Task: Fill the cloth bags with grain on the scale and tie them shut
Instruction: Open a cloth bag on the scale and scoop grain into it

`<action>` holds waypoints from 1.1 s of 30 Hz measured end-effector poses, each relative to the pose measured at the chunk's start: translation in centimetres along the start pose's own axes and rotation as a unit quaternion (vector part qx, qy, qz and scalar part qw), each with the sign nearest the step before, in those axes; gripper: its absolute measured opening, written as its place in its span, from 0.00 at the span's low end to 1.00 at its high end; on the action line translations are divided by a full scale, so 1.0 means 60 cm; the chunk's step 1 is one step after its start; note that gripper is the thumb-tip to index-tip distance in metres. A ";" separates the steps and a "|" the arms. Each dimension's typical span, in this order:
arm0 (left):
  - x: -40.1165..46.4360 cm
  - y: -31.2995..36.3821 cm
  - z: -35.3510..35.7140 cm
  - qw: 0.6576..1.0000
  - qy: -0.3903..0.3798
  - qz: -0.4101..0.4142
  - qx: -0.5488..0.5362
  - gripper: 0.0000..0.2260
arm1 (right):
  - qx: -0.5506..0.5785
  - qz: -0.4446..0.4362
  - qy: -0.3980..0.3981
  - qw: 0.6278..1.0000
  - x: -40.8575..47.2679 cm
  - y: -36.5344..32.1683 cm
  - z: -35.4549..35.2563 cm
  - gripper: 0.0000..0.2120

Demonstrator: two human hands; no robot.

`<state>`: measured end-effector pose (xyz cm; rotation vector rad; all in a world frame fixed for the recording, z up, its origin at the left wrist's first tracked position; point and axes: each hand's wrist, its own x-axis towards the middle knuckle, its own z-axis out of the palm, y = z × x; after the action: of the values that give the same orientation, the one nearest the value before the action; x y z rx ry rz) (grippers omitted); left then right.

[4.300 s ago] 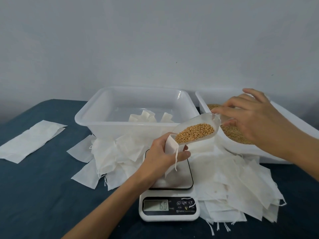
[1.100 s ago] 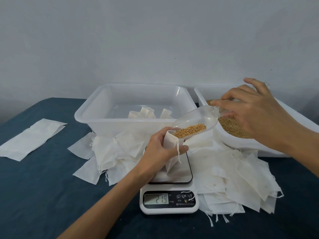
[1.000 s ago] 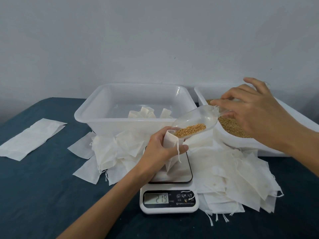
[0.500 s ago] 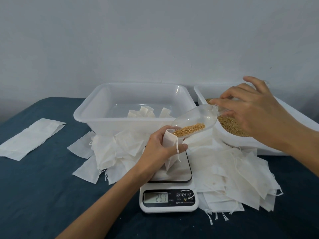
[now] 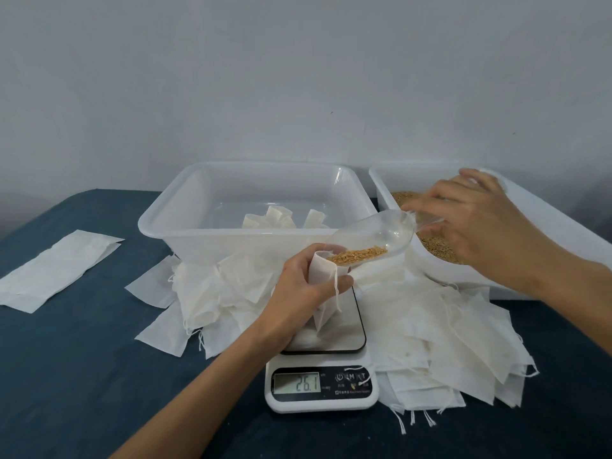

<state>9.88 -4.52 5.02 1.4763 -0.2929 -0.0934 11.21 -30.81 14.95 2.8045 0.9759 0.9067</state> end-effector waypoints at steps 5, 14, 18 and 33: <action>-0.001 -0.004 -0.002 1.000 0.010 0.000 0.004 0.13 | 0.183 0.131 -0.082 0.971 -0.021 0.019 0.025 0.13; 0.009 -0.023 0.000 0.998 0.019 0.023 0.057 0.07 | 0.194 0.392 -0.141 0.888 -0.044 0.145 0.075 0.08; 0.010 -0.024 0.005 0.991 0.008 0.056 0.123 0.10 | 0.109 0.420 -0.223 0.873 -0.052 0.170 0.097 0.04; 0.139 0.115 -0.192 0.905 0.270 0.098 0.314 0.11 | 0.373 0.215 0.155 0.889 -0.010 -0.094 0.084 0.06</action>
<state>19.99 5.27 12.23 2.0255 -0.0061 0.6216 10.41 -25.89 9.21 3.7249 0.8802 1.2791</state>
